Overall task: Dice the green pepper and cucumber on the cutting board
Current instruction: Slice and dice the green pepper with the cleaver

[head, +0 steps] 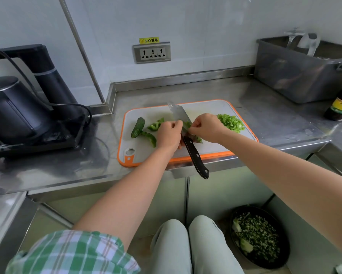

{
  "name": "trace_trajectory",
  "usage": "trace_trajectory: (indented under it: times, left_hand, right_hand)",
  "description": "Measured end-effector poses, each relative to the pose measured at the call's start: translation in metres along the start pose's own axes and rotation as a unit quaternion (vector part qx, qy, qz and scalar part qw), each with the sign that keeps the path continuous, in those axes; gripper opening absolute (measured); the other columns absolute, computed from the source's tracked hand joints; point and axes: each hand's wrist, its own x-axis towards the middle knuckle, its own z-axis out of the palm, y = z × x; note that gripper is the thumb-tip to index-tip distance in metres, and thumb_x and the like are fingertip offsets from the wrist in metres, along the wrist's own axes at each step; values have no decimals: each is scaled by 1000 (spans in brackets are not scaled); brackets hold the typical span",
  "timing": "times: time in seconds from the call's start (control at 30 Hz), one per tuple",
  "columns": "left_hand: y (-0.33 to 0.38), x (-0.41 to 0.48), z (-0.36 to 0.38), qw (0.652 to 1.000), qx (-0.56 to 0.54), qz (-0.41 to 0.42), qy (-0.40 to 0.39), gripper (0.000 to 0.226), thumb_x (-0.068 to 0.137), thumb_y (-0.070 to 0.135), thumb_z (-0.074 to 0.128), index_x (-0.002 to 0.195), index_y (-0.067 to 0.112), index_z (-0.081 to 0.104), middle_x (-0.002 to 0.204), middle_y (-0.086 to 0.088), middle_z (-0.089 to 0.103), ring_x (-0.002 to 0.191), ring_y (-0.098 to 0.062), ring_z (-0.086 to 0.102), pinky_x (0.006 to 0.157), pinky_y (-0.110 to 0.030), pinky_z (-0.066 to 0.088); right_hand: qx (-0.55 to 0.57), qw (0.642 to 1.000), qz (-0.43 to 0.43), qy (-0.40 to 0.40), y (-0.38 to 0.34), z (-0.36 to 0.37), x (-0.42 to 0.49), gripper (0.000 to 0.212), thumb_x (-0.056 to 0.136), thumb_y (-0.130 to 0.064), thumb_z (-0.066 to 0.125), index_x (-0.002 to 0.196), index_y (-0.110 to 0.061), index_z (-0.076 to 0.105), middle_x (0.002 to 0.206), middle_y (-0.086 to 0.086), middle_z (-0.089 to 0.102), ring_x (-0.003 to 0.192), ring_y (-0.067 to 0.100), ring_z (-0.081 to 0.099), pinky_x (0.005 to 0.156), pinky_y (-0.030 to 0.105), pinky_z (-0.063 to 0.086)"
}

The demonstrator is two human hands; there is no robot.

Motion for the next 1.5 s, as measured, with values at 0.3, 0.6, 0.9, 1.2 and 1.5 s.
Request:
trace_trajectory:
  times: [0.3,0.6,0.9,1.2,1.5]
  left_hand:
    - [-5,13,-19,997,18,-13,74,36,79,33,44,51,14,33,54,-13,36,47,-25,43,47,-31,35]
    - [-5,15,-14,997,-12,-30,75,34,82,30,45,55,11,40,58,-16,43,50,-26,46,45,-27,36]
    - [26,14,39,999,-39,-18,33,40,90,19,49,50,16,53,50,-6,52,50,-29,54,49,-30,44]
    - [29,14,69,1000,-13,-17,9,40,93,21,44,55,11,36,53,-9,38,42,-27,44,37,-22,32]
    - [31,9,68,1000,-25,-9,-1,42,94,20,44,53,11,37,46,-7,39,37,-26,43,40,-25,32]
  right_hand:
    - [1,993,104,49,18,-2,8,47,89,-25,60,49,-13,36,49,0,33,44,18,32,45,26,23]
    - [62,994,-50,81,12,6,-4,38,100,-38,44,133,-25,55,137,9,45,121,25,49,105,36,36]
    - [44,998,-36,-22,19,-13,-37,44,102,-51,15,145,-49,24,160,-8,-14,146,12,-16,115,40,-11]
    - [13,994,102,42,53,-31,-38,57,101,-55,13,153,-32,8,160,-1,-16,145,14,-22,114,41,-16]
    - [32,994,99,35,46,-33,-38,52,102,-53,15,150,-34,24,162,2,-8,147,18,-16,116,44,-12]
